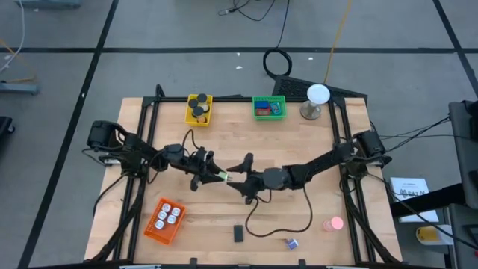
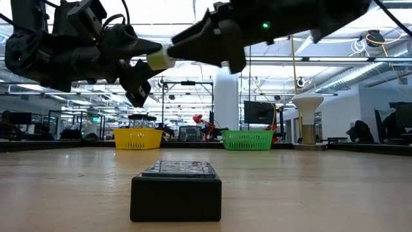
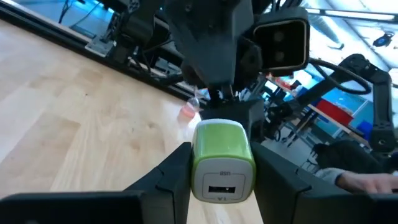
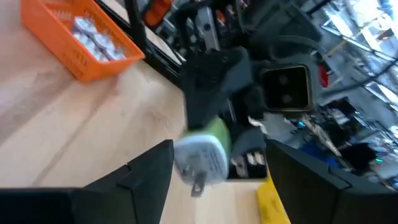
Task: Pick & Place Office items
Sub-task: Put the green charger adapter into the orange bin
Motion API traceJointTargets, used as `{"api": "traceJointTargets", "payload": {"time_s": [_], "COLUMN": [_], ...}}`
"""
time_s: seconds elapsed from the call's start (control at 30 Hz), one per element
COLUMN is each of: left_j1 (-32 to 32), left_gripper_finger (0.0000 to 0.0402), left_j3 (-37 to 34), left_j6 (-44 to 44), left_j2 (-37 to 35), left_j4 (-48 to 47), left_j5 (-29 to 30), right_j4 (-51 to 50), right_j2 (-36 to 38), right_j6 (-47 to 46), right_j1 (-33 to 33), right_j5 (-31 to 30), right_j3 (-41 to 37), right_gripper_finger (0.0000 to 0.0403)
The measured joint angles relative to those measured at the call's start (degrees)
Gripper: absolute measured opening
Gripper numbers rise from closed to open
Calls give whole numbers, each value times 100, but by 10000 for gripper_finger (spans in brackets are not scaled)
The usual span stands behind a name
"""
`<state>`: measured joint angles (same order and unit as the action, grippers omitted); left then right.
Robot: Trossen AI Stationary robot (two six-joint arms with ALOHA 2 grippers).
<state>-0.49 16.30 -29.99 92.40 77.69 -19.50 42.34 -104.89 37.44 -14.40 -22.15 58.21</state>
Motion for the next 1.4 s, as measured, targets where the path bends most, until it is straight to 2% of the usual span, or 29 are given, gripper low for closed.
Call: {"api": "traceJointTargets", "payload": {"time_s": [0.27, 0.57, 0.63, 0.7, 0.93, 1.03, 1.17, 1.27, 1.4], "left_j1": [-2, 0, -6, -2, 246, 516, 771, 803, 745], "left_gripper_finger": [135, 135, 135, 150, 255, 279, 284, 265, 219], "left_j3": [206, 227, 227, 229, 138, -62, -506, -850, -1253], "left_j6": [-60, -63, -48, -43, 581, 983, 1517, 1766, 2039], "left_j2": [0, 0, 0, 0, -83, -376, -1018, -1487, -2020], "left_j4": [16, 19, 35, 29, -127, -423, -1079, -1339, -1342], "left_j5": [51, 49, 45, 45, -349, -164, 555, 1164, 1468], "right_j4": [112, 301, 330, 328, 117, -877, -3126, -4648, -6129], "right_j2": [-96, -95, -95, -95, 28, 192, 235, 62, -433], "right_j6": [189, 441, 484, 431, 161, -404, -1638, -2657, -3443], "right_j1": [7, -23, -31, -30, -34, 13, 264, 617, 1024], "right_j5": [-10, -11, -19, -17, -267, -466, -370, 153, 725], "right_j3": [80, 73, 73, 73, 79, 326, 1159, 1964, 2884], "right_gripper_finger": [228, 139, 133, 133, 133, 133, 133, 133, 133]}}
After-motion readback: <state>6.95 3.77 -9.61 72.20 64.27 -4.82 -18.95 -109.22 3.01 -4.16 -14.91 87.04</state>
